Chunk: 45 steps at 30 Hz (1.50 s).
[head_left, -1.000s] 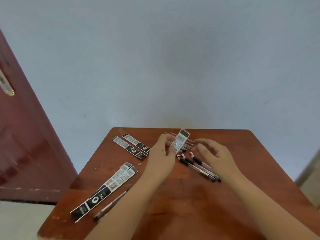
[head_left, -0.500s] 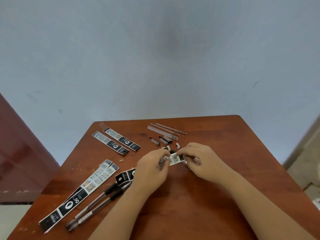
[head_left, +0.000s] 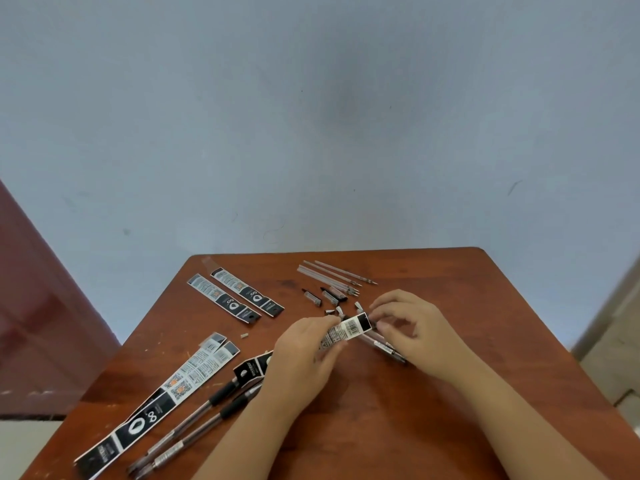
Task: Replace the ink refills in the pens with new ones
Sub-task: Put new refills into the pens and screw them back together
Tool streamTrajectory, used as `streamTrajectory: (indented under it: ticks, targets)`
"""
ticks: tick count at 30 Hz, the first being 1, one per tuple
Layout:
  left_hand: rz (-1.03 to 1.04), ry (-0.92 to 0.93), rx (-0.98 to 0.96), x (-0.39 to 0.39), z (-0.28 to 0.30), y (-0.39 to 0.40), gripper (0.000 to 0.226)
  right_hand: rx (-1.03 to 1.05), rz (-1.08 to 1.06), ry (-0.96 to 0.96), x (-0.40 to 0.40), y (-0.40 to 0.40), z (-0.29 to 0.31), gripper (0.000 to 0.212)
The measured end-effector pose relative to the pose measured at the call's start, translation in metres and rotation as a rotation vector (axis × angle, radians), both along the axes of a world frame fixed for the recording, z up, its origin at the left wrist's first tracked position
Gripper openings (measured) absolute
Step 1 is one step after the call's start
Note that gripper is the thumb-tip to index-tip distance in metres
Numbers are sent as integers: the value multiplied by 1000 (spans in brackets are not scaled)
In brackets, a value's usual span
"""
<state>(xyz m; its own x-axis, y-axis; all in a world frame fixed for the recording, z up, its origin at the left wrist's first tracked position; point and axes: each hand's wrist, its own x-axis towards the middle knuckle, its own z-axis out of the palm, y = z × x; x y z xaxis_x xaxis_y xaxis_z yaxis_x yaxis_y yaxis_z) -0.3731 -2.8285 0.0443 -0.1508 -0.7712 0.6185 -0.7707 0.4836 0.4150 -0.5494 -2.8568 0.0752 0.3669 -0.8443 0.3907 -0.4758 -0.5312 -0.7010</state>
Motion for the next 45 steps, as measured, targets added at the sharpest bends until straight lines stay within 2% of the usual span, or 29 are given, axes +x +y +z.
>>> streamTrajectory:
  ticks: [4, 6, 11, 19, 25, 30, 32, 35, 39, 42, 45]
  targets:
    - [-48, -1, -97, 1, -3, -2, 21, 100, 27, -93, 1, 2, 2, 23]
    - [-64, -13, -111, 2, -3, -1, 21, 151, 62, -128, 1, 3, 3, 17]
    - [-99, -31, -160, 2, -3, -1, 21, 216, 133, -87, 2, 4, 3, 14]
    - [-109, -52, -194, 3, -3, -1, 14, 259, 176, -48, 3, 5, 4, 36]
    - [-81, -66, -185, 4, 1, -1, 19, 266, 151, -118, 3, 6, 7, 34]
    - [22, -46, -185, 11, 10, -1, 20, 213, 47, -262, -8, 4, 15, 36]
    - [85, -50, -161, 16, 21, 0, 21, 158, -9, -365, -13, 3, 18, 35]
    - [198, -74, -89, 27, 38, 8, 9, 121, -80, -528, -16, -1, 20, 30]
    - [371, -84, 133, 45, 48, 27, 13, 174, -159, -699, -17, -7, 11, 37]
    - [414, -78, 218, 60, 42, 40, 22, 194, -162, -720, -12, -4, 9, 34]
    - [464, -122, 292, 72, 33, 49, 27, 211, -127, -610, -3, 5, 7, 25]
